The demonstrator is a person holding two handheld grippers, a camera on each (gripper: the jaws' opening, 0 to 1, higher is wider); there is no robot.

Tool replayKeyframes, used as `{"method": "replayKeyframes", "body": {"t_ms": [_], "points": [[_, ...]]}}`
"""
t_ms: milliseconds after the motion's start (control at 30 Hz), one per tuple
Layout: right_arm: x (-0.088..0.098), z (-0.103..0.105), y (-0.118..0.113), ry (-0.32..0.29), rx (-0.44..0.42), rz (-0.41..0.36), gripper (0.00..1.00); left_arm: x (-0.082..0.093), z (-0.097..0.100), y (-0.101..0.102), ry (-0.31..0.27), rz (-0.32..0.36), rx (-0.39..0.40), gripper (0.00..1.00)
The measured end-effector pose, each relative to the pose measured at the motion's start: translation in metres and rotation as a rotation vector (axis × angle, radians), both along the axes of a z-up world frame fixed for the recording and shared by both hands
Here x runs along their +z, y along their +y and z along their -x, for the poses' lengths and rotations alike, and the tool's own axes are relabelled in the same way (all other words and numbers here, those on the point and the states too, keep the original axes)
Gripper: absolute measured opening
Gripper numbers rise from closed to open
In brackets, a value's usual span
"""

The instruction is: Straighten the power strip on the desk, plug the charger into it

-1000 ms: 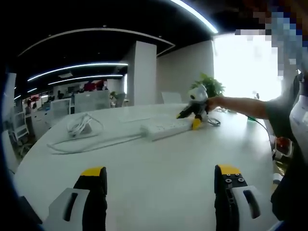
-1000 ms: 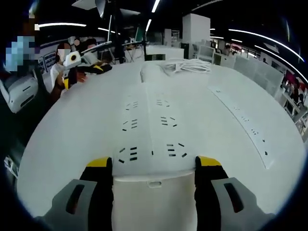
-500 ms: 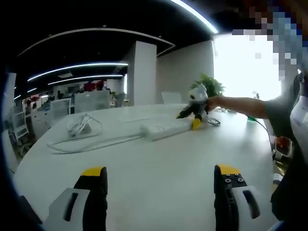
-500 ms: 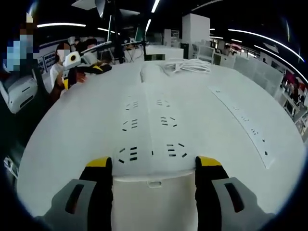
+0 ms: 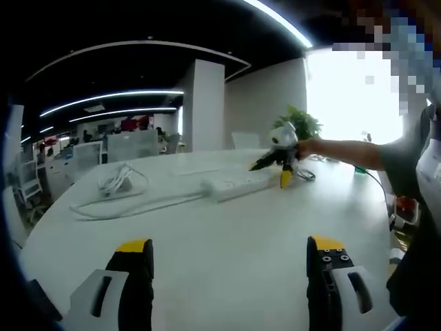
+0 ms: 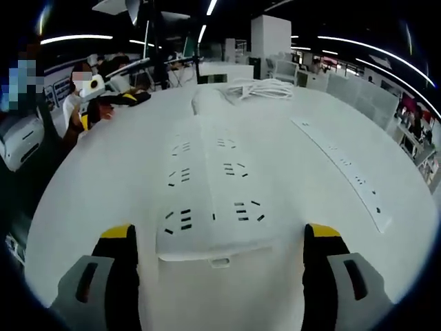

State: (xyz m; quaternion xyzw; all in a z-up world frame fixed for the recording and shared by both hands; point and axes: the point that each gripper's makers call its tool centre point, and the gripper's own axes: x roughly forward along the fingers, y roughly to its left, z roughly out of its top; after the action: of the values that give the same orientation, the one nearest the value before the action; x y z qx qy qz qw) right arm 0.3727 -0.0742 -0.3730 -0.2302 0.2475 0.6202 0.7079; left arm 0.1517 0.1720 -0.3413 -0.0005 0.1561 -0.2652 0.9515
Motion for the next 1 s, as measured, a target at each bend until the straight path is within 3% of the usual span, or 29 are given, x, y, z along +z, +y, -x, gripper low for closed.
{"method": "replayKeyframes", "body": {"t_ms": [133, 367, 500, 767, 1000], "points": [[0.010, 0.000, -0.001, 0.023, -0.034, -0.063, 1.00, 0.001, 0.002, -0.001, -0.002, -0.002, -0.002, 0.95], [0.020, 0.000, -0.009, -0.002, -0.084, -0.110, 1.00, 0.003, 0.006, -0.001, -0.007, 0.002, -0.003, 0.95], [0.037, -0.002, -0.011, -0.003, -0.138, -0.202, 1.00, 0.004, 0.008, -0.002, -0.006, -0.003, -0.006, 0.95], [0.062, 0.001, -0.022, -0.030, -0.205, -0.310, 1.00, 0.010, 0.010, -0.008, -0.018, -0.009, -0.020, 0.95], [0.064, 0.010, -0.027, -0.059, -0.223, -0.328, 1.00, 0.011, 0.010, -0.014, -0.018, -0.013, -0.033, 0.95]]}}
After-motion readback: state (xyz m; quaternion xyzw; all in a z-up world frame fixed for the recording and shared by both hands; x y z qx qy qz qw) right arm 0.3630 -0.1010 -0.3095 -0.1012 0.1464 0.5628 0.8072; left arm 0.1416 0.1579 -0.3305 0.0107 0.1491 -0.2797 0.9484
